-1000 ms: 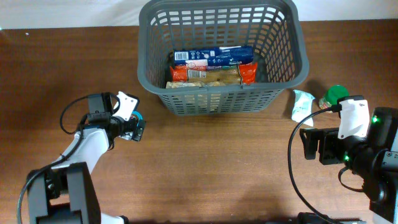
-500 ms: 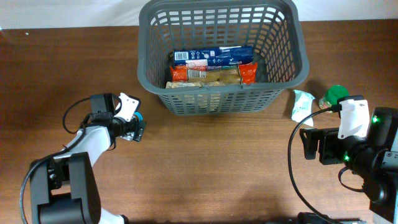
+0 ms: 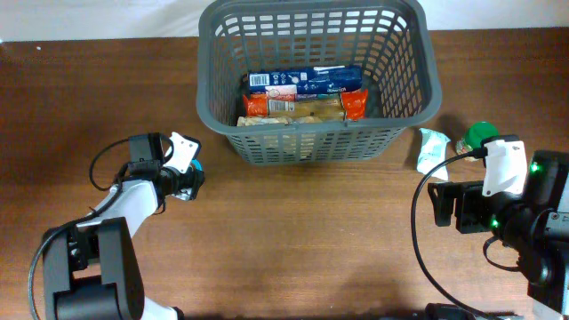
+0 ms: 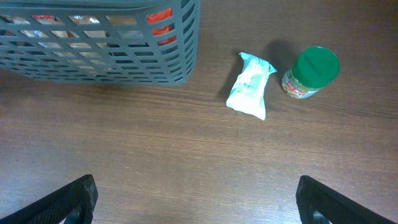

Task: Pack container
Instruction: 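Lower the left gripper onto the blue tin and grasp it, then lift the blue tin and lower it into the basket with left gripper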

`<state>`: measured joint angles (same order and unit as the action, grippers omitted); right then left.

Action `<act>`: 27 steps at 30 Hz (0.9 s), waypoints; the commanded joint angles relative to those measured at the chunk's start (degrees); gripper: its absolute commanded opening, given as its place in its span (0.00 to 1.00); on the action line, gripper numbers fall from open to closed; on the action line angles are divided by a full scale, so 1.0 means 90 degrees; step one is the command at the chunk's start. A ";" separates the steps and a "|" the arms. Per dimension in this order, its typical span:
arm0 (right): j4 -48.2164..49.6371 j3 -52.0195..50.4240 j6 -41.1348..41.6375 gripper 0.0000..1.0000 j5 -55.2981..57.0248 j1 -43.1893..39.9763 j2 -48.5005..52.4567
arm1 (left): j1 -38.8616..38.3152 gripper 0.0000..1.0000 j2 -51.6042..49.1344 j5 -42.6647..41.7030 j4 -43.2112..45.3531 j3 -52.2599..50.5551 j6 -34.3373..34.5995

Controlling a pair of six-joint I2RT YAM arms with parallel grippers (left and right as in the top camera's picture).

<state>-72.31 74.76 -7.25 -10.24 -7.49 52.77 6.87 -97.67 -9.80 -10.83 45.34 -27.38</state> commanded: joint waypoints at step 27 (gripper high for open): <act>-0.0228 0.0695 0.0083 0.99 -0.0087 -0.0056 -0.0010 | 0.0002 0.37 0.3033 0.0267 -0.1940 0.2042 0.0311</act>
<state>-73.45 77.82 -7.25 -10.24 -7.49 52.82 6.87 -74.56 -5.28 -26.24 58.26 -26.70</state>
